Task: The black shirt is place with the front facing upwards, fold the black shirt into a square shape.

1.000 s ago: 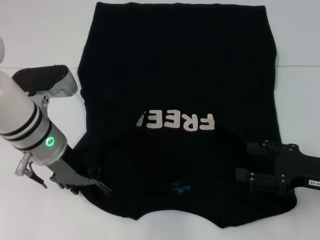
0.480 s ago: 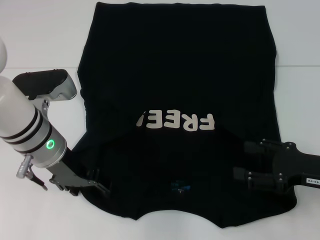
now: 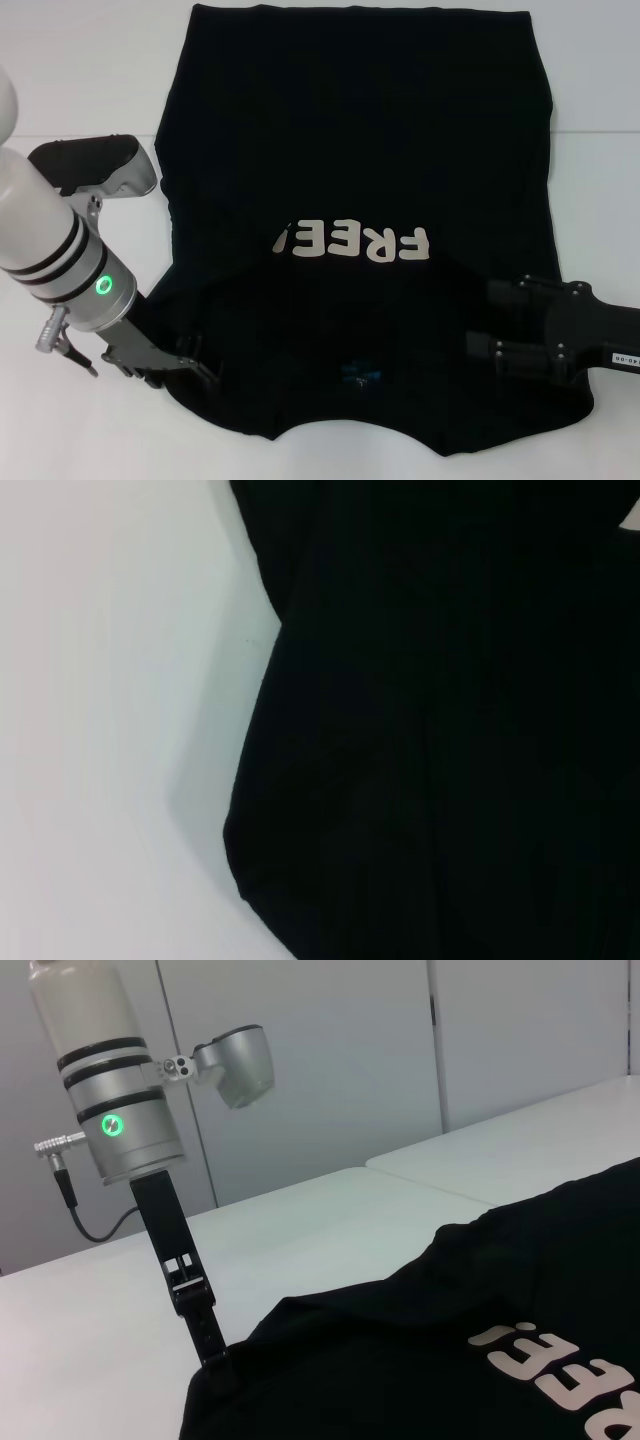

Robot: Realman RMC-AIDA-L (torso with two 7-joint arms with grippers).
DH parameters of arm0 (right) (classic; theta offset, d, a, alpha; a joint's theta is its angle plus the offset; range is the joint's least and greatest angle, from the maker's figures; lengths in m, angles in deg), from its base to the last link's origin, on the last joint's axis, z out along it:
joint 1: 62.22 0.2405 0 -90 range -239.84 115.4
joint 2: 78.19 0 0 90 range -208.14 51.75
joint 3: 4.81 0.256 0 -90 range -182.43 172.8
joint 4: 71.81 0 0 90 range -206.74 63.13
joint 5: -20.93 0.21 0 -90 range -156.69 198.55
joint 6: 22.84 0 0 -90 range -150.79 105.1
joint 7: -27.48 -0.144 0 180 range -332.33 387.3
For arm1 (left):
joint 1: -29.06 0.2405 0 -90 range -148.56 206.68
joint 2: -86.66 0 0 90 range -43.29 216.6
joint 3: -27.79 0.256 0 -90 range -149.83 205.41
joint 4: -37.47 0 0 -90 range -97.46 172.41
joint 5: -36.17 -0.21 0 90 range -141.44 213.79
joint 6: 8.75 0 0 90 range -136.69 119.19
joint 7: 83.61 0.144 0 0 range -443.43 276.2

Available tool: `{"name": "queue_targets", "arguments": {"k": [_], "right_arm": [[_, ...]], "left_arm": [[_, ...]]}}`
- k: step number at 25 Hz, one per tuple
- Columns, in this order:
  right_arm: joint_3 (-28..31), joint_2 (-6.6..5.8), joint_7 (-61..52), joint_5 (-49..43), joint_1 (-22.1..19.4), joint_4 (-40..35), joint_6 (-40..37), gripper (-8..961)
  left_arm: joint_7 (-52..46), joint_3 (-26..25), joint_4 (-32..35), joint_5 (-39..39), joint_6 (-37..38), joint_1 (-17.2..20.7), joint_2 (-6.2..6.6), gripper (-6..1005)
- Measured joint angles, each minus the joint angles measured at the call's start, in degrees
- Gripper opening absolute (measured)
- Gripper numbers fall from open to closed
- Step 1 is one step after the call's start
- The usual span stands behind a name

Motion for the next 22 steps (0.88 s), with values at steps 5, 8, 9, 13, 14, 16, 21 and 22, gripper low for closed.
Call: {"name": "queue_targets", "arguments": {"k": [5,8,9,13,14,16,21,22], "right_arm": [[0.23,0.0,0.0,0.01,0.01,0.0,-0.13,836],[0.32,0.0,0.0,0.01,0.0,0.0,-0.2,836],[0.32,0.0,-0.01,0.01,-0.01,0.0,-0.19,836],[0.32,0.0,0.0,0.01,-0.08,0.0,-0.21,836],[0.33,0.0,0.0,0.01,-0.11,0.0,-0.26,836],[0.3,0.0,-0.01,0.01,-0.19,0.0,-0.29,836],[0.04,0.0,0.0,0.01,-0.25,0.0,-0.28,835],[-0.02,0.0,0.0,0.01,-0.25,0.0,-0.28,835]], "left_arm": [[0.02,2.95,0.26,0.02,-0.12,-0.12,-0.01,824],[0.0,3.69,0.19,0.03,-0.38,-0.18,0.0,715],[-0.01,3.83,0.23,0.03,-0.49,-0.18,0.01,660],[-0.01,4.66,0.58,0.02,-0.7,-0.1,0.02,454],[-0.01,4.86,0.6,0.02,-0.71,-0.1,0.02,406],[-0.01,5.4,0.66,0.02,-0.72,-0.09,0.02,308],[0.0,6.22,0.98,0.02,-0.74,0.08,0.01,145],[0.01,6.27,1.18,0.02,-0.74,0.18,0.01,112]]}}
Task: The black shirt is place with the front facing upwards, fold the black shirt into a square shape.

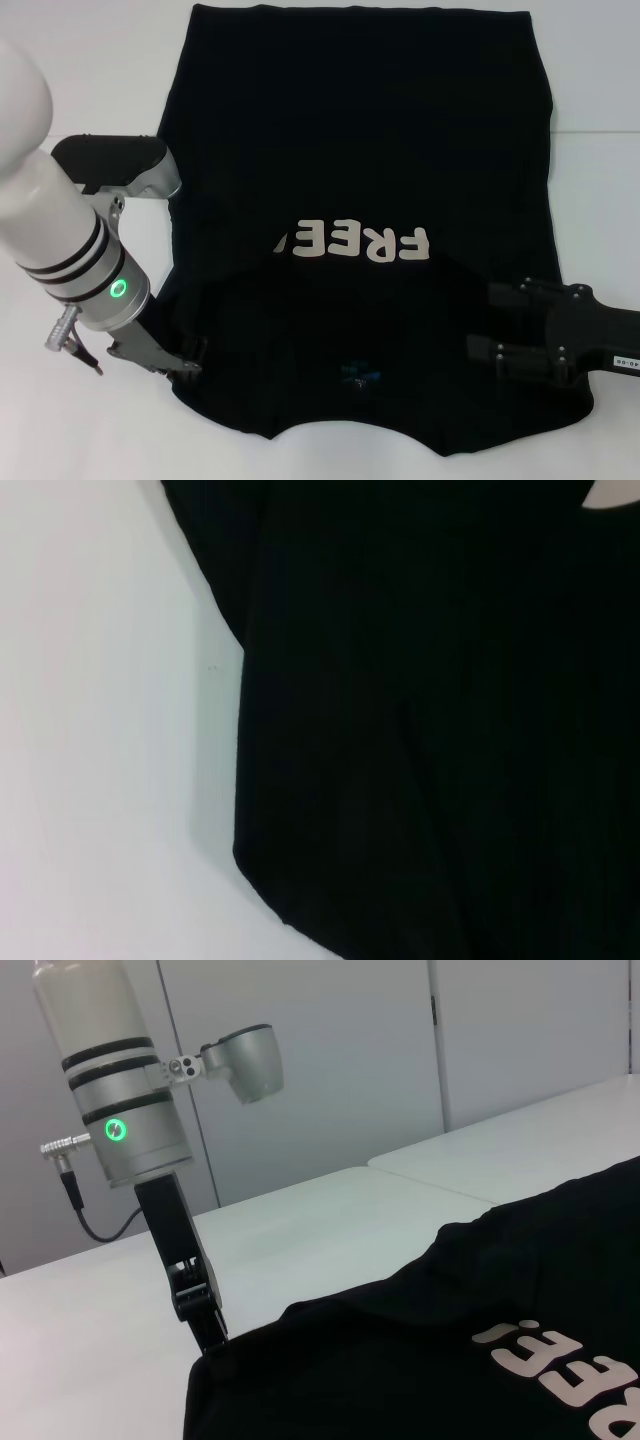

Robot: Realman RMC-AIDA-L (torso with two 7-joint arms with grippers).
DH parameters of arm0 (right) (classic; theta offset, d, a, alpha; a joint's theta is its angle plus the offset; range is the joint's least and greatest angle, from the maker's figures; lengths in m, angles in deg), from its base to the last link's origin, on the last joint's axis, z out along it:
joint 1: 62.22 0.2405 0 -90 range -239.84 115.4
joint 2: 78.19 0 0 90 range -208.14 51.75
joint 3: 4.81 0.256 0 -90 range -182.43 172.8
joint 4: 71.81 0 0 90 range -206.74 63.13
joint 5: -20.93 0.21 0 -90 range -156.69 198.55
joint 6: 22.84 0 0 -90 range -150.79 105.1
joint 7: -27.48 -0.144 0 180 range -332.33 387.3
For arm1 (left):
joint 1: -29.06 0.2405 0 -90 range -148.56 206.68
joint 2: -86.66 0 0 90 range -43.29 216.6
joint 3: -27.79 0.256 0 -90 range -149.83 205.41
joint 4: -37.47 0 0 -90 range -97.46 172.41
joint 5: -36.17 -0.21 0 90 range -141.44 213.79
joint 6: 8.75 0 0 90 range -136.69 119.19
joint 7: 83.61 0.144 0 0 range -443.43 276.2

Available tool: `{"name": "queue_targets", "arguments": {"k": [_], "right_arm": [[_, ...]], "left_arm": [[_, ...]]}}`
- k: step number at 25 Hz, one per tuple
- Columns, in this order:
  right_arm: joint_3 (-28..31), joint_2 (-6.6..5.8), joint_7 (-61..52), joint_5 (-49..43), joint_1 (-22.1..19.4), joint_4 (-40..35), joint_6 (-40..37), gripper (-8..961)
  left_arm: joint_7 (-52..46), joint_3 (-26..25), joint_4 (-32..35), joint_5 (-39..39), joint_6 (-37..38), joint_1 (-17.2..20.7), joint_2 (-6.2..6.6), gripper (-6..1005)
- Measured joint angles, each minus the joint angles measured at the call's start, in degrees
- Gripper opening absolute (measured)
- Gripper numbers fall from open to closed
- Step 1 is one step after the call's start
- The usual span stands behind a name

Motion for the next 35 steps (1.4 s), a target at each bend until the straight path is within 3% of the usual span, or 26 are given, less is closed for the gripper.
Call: {"name": "queue_targets", "arguments": {"k": [11,15,20,23,29,31,35], "right_arm": [[-0.09,-0.04,-1.95,-2.08,0.21,-0.89,-0.83,836],[-0.12,0.34,-8.84,-5.92,-0.12,-5.91,-1.36,835],[-0.12,0.43,-26.05,-13.45,0.57,-16.61,-5.29,836],[-0.13,-0.47,-38.93,-18.33,2.45,-22.17,-8.12,836],[0.36,-4.48,-65.83,-32.05,10.05,-24.98,-13.05,835],[0.42,-4.92,-70.09,-36.91,12.11,-24.2,-14.24,835],[-0.01,-4.46,-72.63,-42.63,14.09,-23.68,-14.8,835]], "left_arm": [[0.5,0.0,2.7,0.0,-0.1,1.06,0.0,77],[2.29,-0.5,3.57,0.89,-2.04,2.25,0.0,65],[7.15,-3.62,3.79,3.81,-3.43,3.18,0.03,63],[10.77,-6.38,3.79,5.22,-3.64,3.27,0.06,55],[15.25,-8.69,4.73,5.34,-3.51,3.39,0.09,52],[15.92,-8.88,5.18,5.35,-3.42,3.51,0.1,52],[16.59,-8.84,5.22,5.36,-3.47,3.6,0.09,52]]}}
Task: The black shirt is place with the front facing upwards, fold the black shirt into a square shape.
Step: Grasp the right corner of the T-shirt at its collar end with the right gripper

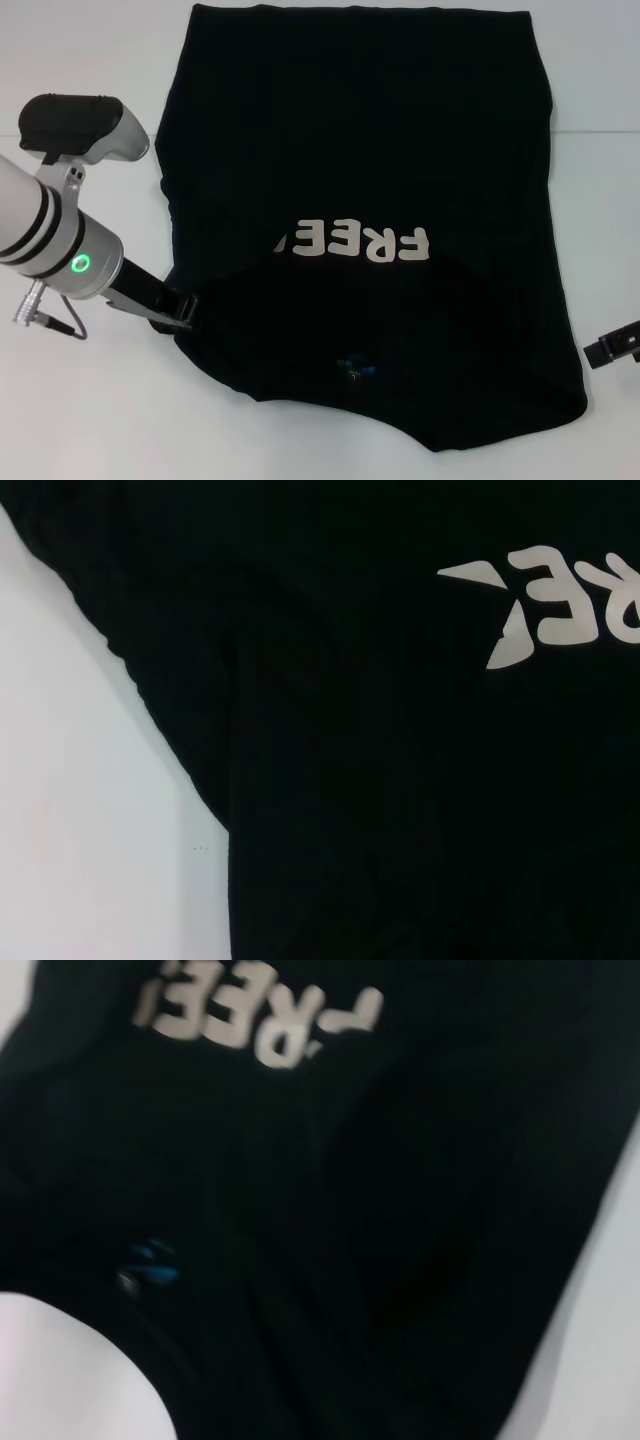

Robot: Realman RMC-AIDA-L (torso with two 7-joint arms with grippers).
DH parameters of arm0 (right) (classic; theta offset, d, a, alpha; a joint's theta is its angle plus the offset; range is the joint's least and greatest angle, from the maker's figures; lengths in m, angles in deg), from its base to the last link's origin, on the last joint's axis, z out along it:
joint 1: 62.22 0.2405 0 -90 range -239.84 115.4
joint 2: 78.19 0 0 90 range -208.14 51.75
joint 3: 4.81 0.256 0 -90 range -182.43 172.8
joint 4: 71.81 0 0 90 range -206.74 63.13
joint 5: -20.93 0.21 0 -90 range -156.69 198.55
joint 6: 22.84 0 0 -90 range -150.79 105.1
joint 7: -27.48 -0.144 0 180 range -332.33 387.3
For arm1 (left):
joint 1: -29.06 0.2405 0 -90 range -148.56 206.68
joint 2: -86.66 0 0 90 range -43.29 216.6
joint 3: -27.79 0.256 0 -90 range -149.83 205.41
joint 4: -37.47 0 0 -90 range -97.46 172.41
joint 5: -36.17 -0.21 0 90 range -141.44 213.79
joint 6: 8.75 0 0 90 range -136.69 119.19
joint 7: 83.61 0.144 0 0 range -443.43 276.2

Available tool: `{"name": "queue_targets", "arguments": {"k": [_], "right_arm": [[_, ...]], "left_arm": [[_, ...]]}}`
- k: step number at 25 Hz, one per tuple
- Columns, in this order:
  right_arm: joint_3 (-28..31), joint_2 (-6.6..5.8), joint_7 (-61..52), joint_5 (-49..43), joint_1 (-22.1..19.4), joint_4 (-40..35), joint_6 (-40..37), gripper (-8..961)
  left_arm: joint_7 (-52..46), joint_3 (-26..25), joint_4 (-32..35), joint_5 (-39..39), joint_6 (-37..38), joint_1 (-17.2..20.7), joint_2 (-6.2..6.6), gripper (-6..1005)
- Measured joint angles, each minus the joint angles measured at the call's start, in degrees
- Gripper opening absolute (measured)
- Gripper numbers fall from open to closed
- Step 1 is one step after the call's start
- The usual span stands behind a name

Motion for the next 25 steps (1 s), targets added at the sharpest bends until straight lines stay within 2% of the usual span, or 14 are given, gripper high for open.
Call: {"name": "queue_targets", "arguments": {"k": [6,13,25], "right_arm": [[-0.77,0.31,0.18,-1.4,0.86,4.91,3.0,836],[-0.54,-0.06,1.06,-1.0,0.77,11.02,7.18,836],[-0.75,0.8,1.51,-0.35,1.37,13.07,8.92,835]], "left_arm": [[0.27,-0.05,-0.31,0.0,-0.39,0.23,0.0,52],[0.29,-0.09,-0.46,0.0,-0.47,0.23,0.0,52],[0.43,0.26,-0.46,0.0,-0.57,-0.06,0.0,52]]}}
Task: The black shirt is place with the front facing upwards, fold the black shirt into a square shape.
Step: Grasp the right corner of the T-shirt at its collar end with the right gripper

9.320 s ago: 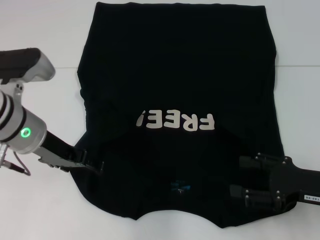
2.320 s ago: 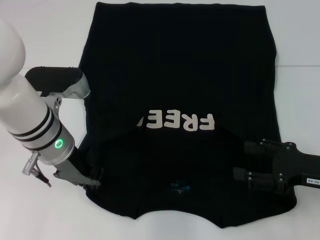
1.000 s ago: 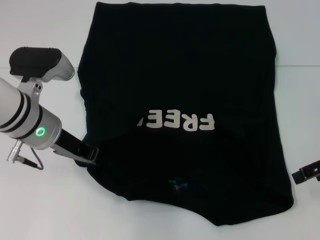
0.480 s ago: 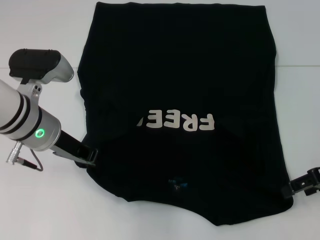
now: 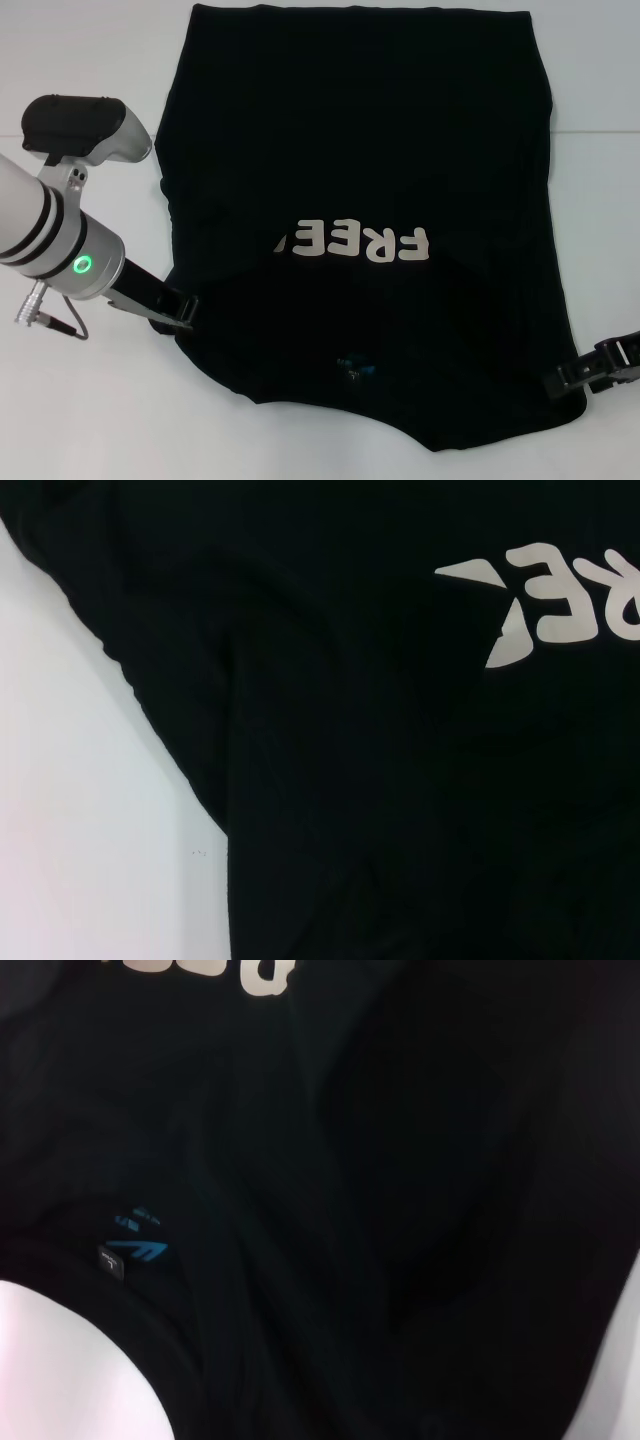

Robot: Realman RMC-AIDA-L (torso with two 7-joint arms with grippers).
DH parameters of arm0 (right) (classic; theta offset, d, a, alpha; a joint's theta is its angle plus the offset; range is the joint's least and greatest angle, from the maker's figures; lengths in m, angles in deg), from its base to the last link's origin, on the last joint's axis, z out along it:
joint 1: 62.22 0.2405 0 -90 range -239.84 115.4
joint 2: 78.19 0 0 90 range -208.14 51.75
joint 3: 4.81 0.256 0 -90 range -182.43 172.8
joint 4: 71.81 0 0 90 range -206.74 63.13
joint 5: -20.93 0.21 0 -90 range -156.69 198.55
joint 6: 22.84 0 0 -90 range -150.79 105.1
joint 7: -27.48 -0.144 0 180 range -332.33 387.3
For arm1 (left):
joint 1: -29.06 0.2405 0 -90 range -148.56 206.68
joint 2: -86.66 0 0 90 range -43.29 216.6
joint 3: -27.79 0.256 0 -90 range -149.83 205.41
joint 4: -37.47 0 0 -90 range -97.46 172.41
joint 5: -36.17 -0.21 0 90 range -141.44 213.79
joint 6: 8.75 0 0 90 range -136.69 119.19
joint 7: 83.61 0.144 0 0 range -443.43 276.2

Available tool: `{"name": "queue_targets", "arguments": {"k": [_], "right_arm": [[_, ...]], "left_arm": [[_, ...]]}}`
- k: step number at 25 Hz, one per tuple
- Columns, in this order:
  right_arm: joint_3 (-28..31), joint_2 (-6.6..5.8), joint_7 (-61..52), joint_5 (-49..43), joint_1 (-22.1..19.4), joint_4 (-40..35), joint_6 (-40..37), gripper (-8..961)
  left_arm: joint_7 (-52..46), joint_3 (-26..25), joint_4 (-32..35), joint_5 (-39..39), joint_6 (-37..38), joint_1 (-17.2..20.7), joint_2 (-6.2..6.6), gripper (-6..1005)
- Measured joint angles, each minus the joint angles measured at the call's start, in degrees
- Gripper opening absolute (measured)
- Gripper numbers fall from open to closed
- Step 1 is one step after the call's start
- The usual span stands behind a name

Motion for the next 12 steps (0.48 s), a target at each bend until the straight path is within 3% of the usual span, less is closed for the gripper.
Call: {"name": "queue_targets", "arguments": {"k": [12], "right_arm": [[-0.06,0.06,0.44,-0.12,1.08,1.65,1.01,836]], "left_arm": [[0.11,-0.26,0.35,0.0,-0.24,-0.04,0.0,52]]}}
